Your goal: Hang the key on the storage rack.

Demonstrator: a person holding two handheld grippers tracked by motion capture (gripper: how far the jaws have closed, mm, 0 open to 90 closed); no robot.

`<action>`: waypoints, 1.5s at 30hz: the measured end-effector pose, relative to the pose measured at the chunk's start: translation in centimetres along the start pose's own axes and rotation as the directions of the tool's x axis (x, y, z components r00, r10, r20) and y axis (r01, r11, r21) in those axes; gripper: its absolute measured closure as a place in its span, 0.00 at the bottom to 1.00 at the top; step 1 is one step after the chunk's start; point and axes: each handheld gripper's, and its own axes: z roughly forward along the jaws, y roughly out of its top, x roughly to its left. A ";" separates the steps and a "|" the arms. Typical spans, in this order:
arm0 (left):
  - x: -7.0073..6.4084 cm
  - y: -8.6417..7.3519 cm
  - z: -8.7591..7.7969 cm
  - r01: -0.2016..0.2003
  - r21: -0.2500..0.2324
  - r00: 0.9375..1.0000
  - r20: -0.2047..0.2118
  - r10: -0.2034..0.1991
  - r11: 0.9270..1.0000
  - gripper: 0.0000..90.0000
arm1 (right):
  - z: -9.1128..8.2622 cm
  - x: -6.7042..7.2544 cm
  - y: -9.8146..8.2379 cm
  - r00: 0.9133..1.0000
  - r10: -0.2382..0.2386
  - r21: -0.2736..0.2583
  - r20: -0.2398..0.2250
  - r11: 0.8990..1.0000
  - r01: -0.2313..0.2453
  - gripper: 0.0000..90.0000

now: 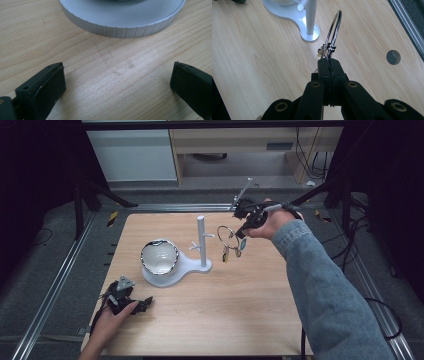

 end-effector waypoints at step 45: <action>0.0 0.0 0.0 -0.001 0.000 1.000 0.001 0.001 1.000 0.00 | 0.2 1.3 2.9 0.999 -0.041 0.013 -0.015 0.999 0.041 0.99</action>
